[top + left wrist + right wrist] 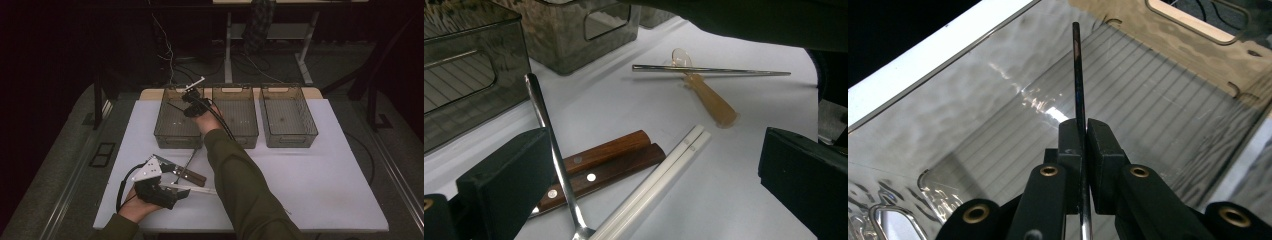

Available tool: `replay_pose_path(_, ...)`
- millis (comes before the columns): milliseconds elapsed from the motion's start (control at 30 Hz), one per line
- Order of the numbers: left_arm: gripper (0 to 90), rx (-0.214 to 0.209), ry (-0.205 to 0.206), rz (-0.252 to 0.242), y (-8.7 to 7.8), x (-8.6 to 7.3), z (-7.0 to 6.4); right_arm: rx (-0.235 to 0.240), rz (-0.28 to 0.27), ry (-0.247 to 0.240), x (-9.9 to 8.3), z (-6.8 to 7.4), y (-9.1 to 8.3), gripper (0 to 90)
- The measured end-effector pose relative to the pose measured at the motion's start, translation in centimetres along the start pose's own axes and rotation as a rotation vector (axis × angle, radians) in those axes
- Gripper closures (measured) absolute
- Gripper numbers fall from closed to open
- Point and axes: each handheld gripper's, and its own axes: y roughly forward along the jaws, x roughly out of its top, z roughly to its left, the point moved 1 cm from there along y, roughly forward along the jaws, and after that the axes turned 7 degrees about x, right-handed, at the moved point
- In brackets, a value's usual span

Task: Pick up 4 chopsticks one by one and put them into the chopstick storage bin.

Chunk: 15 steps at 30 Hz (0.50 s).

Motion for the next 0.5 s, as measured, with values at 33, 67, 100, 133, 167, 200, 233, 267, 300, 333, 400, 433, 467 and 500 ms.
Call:
replay_pose_path(33,0.0,0.0,0.0,0.0,0.0,0.0,0.0,0.001,0.003,-0.002,0.0,0.1,0.2,84.2)
replay_pose_path(67,0.0,0.0,0.001,0.0,0.0,0.0,0.0,0.001,0.003,-0.002,0.0,0.1,0.2,84.2)
replay_pose_path(100,0.0,-0.001,0.002,-0.001,0.0,0.0,0.0,0.005,0.004,-0.002,0.0,0.2,0.2,84.0)
replay_pose_path(133,0.0,-0.002,0.003,-0.001,0.0,0.0,0.0,0.003,-0.001,-0.002,0.0,0.2,0.2,82.3)
replay_pose_path(167,0.0,-0.002,0.003,0.0,0.0,0.0,0.0,0.003,-0.001,-0.002,0.0,0.2,0.2,82.3)
replay_pose_path(200,0.0,-0.001,0.002,0.0,0.1,0.0,0.0,0.009,-0.008,0.002,0.0,0.2,0.2,78.9)
replay_pose_path(233,0.0,0.0,0.003,0.001,0.1,0.0,0.0,0.019,-0.016,0.01,0.0,0.1,0.1,76.5)
replay_pose_path(267,0.0,-0.001,0.002,0.001,0.0,0.0,0.0,0.026,-0.023,0.009,0.1,0.1,0.0,74.8)
replay_pose_path(300,0.0,-0.001,0.002,0.001,0.0,0.0,0.0,0.027,-0.034,0.008,0.2,0.0,-0.3,73.2)
replay_pose_path(333,0.0,-0.001,0.003,0.001,0.1,0.0,0.0,0.027,-0.034,0.008,0.2,0.0,-0.3,73.2)
replay_pose_path(400,0.0,-0.002,0.002,0.002,0.1,0.0,0.0,0.046,-0.045,0.024,0.2,-0.2,-0.6,70.8)
replay_pose_path(433,0.0,-0.001,0.003,0.001,0.1,0.0,0.0,0.049,-0.048,0.028,0.3,-0.3,-0.7,69.6)
replay_pose_path(467,0.0,-0.002,0.003,0.001,0.1,0.0,0.0,0.053,-0.053,0.029,0.3,-0.4,-0.8,68.2)
replay_pose_path(500,0.0,-0.002,0.003,0.001,0.1,0.0,0.0,0.053,-0.053,0.029,0.3,-0.4,-0.8,68.2)
